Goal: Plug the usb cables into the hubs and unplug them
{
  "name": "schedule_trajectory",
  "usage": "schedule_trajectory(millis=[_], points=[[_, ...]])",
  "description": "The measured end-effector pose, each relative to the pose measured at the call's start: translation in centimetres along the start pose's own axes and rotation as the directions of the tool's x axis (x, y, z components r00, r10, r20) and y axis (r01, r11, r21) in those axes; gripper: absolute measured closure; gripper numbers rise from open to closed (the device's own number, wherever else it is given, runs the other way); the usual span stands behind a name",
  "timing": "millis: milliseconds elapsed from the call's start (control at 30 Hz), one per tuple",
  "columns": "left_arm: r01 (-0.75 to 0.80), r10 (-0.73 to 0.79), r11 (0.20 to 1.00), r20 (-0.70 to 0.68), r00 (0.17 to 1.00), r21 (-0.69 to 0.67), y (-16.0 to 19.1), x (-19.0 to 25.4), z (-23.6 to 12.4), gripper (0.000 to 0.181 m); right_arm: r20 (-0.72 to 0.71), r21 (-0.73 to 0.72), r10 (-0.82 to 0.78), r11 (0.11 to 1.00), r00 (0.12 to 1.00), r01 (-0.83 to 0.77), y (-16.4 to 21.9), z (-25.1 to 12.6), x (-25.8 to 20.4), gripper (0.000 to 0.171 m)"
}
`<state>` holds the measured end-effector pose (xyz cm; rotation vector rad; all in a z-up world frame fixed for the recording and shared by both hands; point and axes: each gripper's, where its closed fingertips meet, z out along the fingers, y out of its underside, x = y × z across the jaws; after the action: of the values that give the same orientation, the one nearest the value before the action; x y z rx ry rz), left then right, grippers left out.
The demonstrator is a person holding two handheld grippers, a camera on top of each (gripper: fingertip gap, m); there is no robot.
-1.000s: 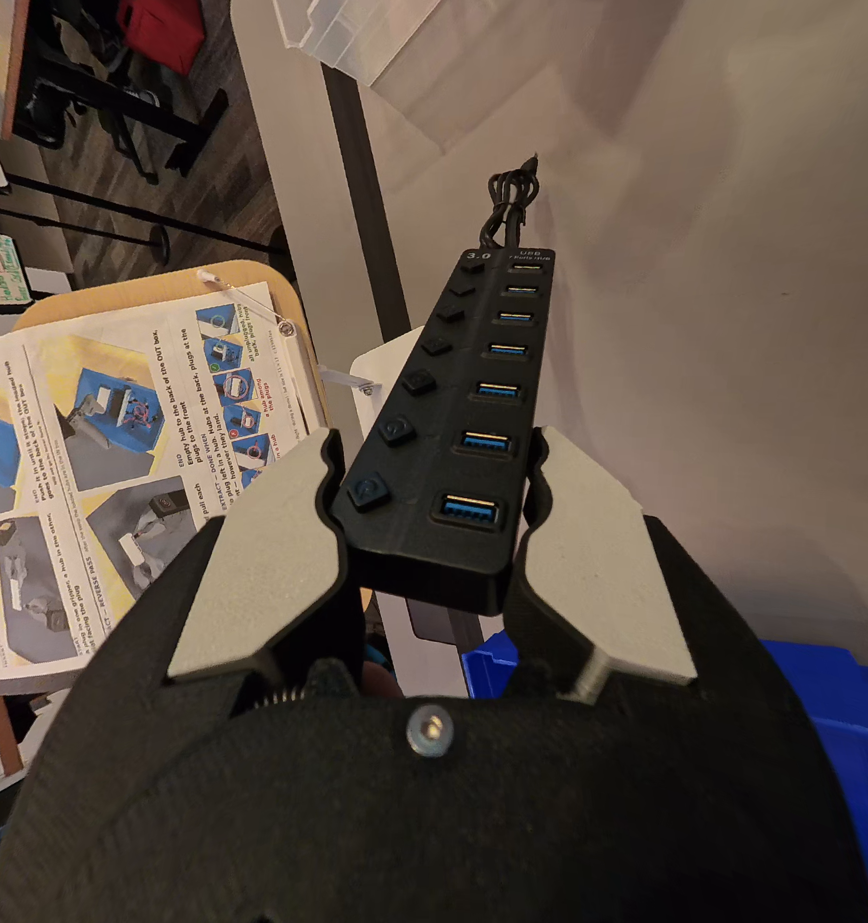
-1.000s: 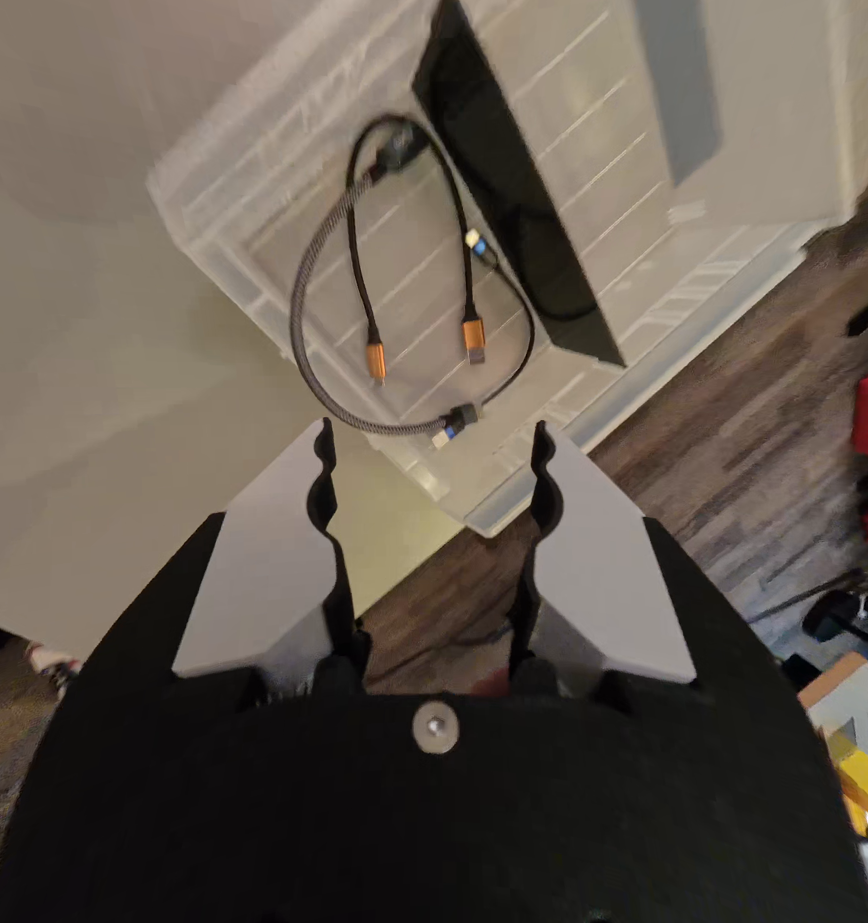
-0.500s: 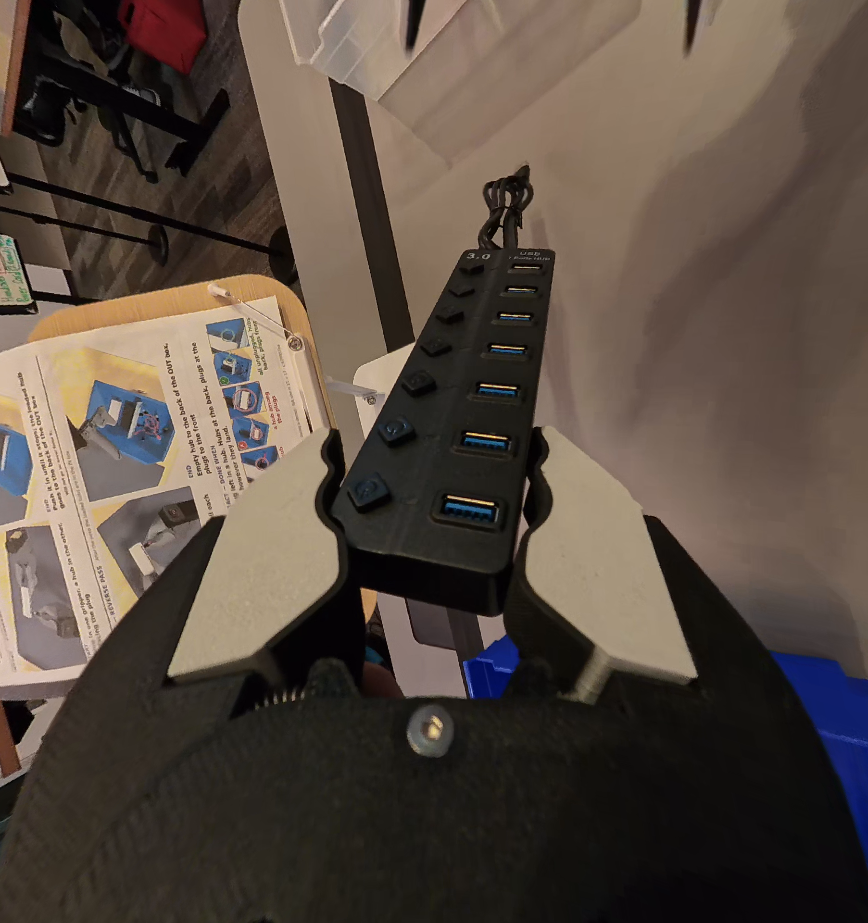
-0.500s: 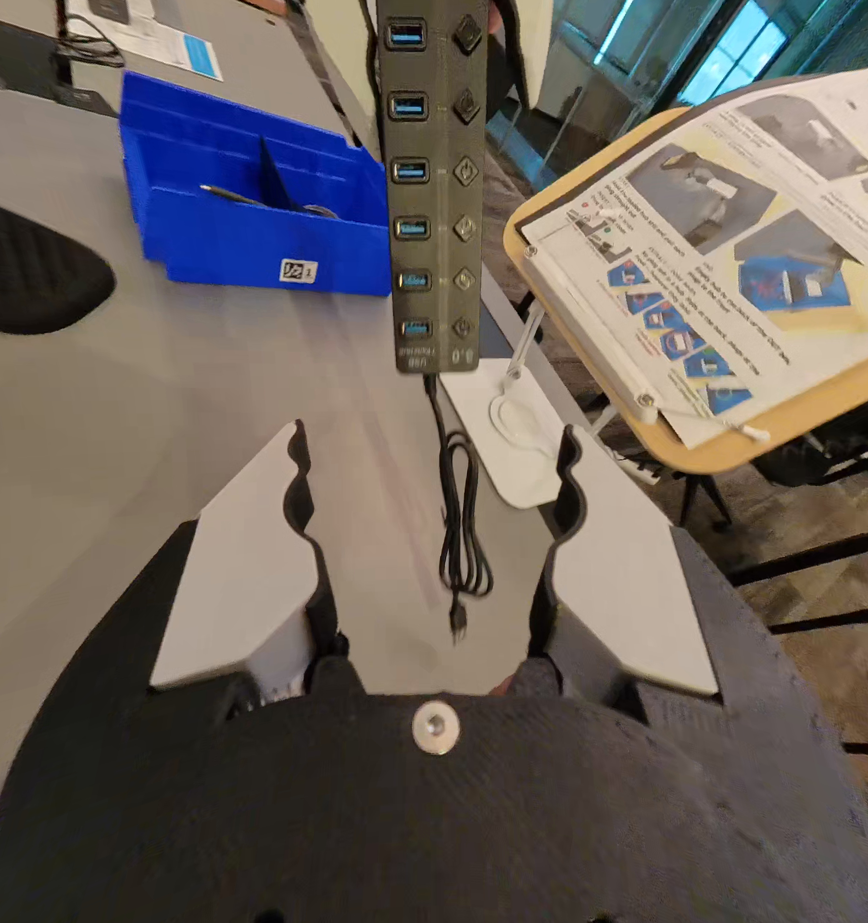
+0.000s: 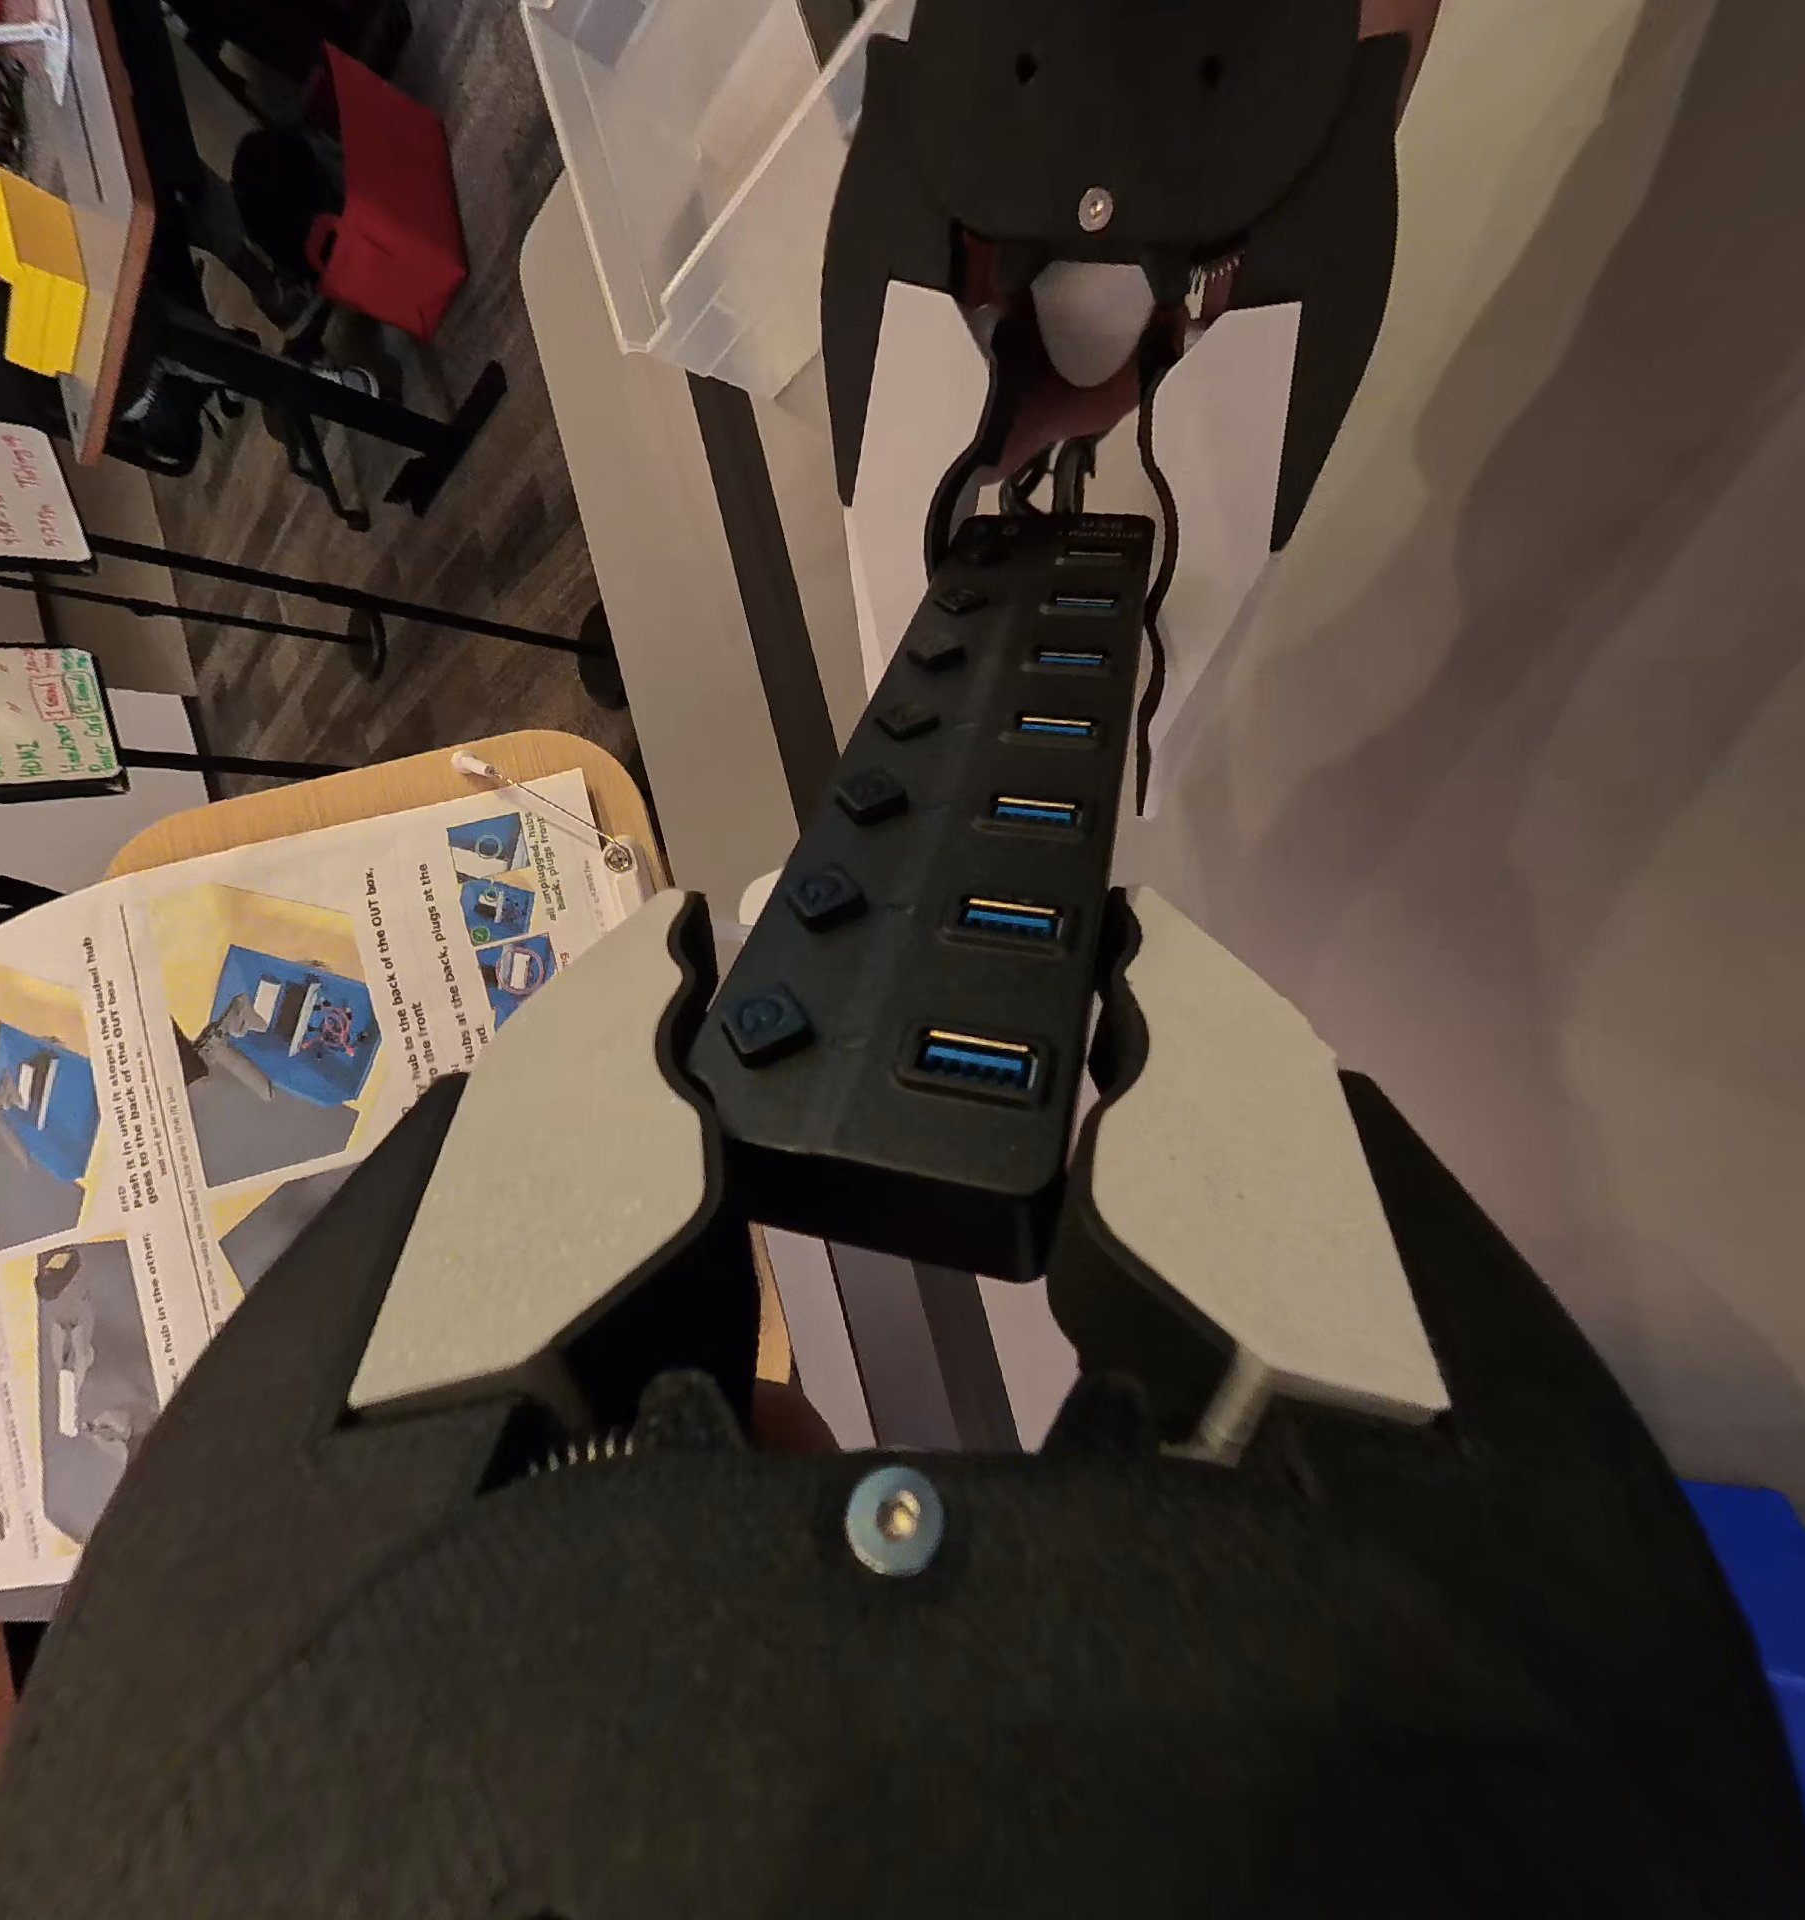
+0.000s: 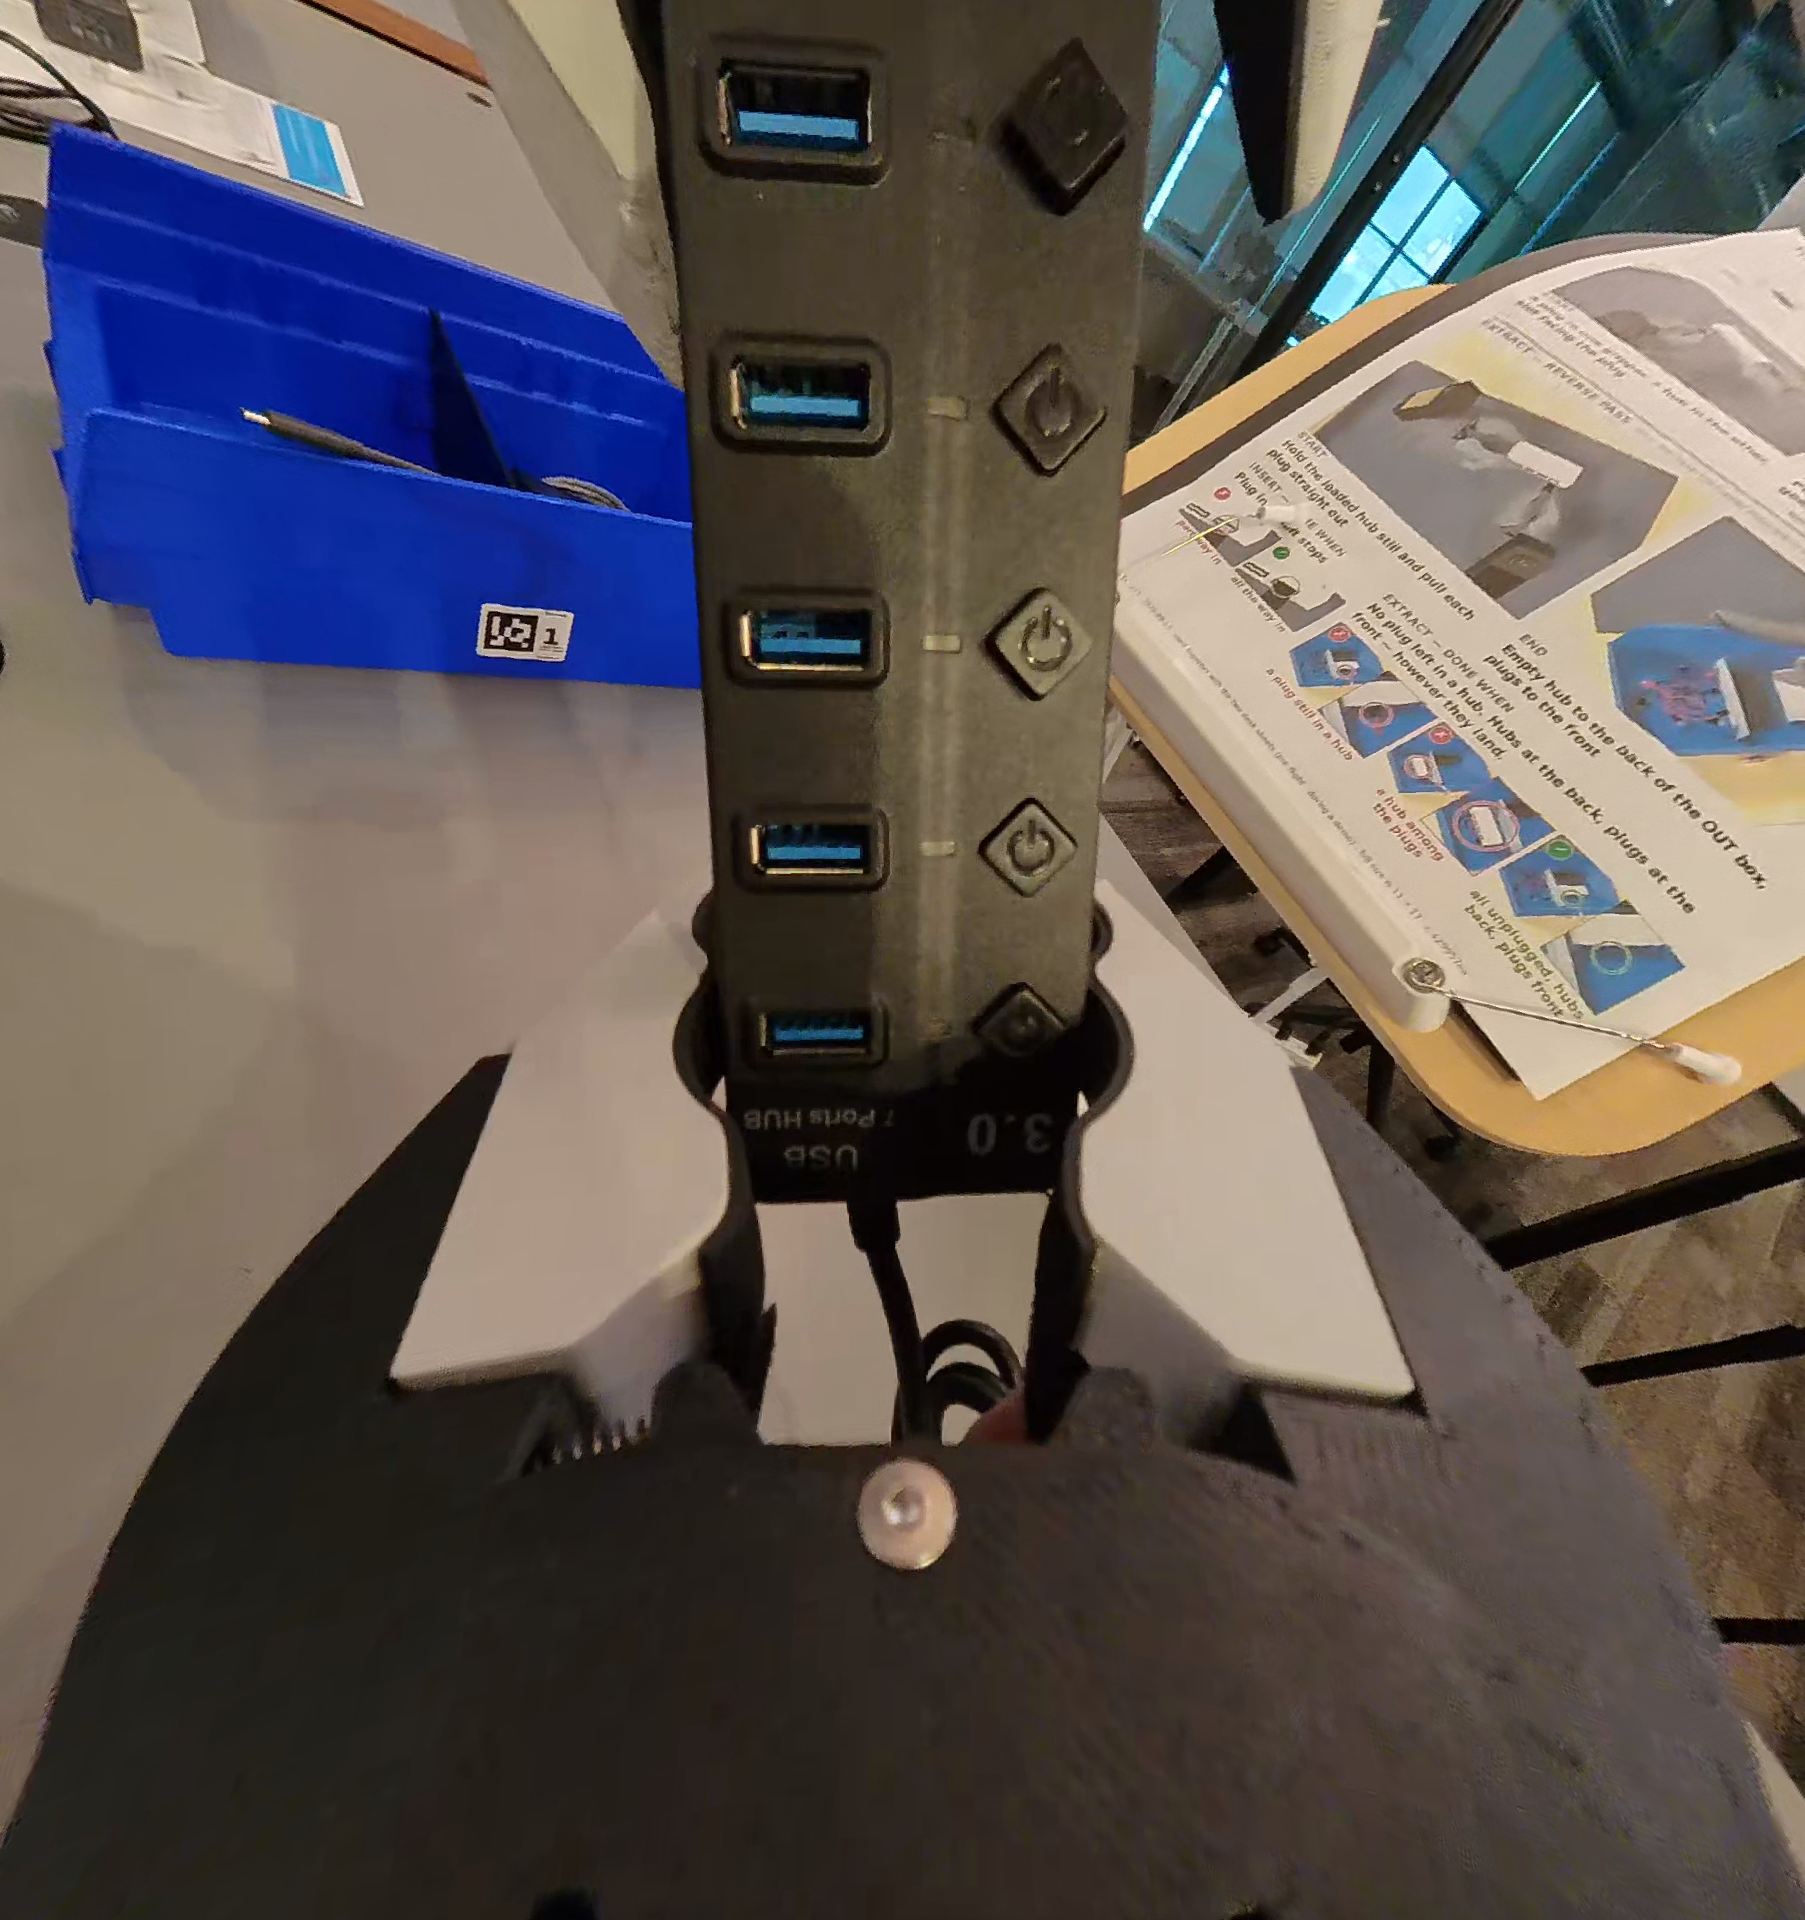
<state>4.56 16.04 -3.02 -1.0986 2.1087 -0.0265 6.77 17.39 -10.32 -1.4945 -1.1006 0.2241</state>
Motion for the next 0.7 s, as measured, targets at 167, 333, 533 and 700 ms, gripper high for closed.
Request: schedule_trajectory(millis=[167,333,533,700], points=[[0.021,-0.022,0.999,0.042,0.999,0.03,-0.6,0.0,0.3,0.11,-0.002,-0.037,-0.034,0.999,0.999,0.034,0.3,-1.3,0.5,0.11],[0.075,-0.09,0.992,0.146,0.985,0.103,-1.6,-1.3,-1.4,0.091,-0.047,-0.07,-0.044,0.997,0.998,0.041,0.3,-3.7,2.8,0.111],[0.16,-0.232,0.957,0.31,0.922,0.241,-0.2,-2.8,-5.7,0.093,-0.154,-0.081,-0.037,0.996,0.987,0.025,-0.5,-9.1,9.0,0.11],[0.187,-0.312,0.926,0.387,0.868,0.327,1.5,-1.2,-6.4,0.098,-0.246,-0.081,0.013,0.996,0.969,-0.034,-1.2,-13.7,15.2,0.11]])
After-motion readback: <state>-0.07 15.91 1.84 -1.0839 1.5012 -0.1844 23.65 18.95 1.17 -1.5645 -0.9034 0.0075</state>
